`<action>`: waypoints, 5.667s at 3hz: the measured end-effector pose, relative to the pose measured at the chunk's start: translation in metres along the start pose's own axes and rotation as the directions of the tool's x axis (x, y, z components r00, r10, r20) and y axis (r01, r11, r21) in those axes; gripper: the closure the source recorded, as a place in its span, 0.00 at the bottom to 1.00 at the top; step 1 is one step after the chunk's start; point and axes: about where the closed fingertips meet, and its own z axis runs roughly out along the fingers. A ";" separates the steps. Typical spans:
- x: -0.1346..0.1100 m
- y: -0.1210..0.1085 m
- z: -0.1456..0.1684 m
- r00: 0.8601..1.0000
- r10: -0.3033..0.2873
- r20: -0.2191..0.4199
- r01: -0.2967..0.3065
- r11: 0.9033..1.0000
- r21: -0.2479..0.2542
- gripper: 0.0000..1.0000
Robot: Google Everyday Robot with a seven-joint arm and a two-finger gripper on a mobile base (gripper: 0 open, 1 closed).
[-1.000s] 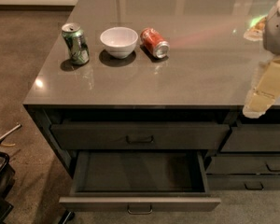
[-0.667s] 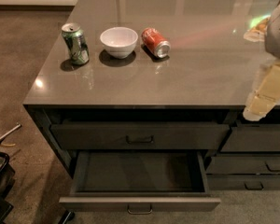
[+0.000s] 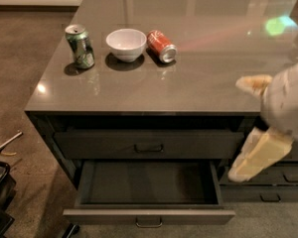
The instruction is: Close middle drawer
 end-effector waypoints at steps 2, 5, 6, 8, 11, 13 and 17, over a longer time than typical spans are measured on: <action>0.019 0.090 0.158 0.899 0.344 0.271 -0.296 0.934 -0.202 0.00; 0.093 0.240 0.314 0.759 0.648 0.061 -0.528 0.669 -0.523 0.19; 0.093 0.240 0.314 0.759 0.648 0.062 -0.528 0.669 -0.523 0.42; 0.133 0.171 0.354 0.682 0.724 0.106 -0.610 0.643 -0.463 0.89; 0.162 0.144 0.399 0.610 0.788 0.080 -0.677 0.571 -0.465 1.00; 0.174 0.149 0.427 0.564 0.825 0.044 -0.703 0.507 -0.498 1.00; 0.154 0.103 0.469 0.548 0.832 0.092 -0.715 0.522 -0.465 1.00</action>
Offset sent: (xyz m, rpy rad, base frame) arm -0.1657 0.1186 -0.4594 0.6542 0.7773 -0.2921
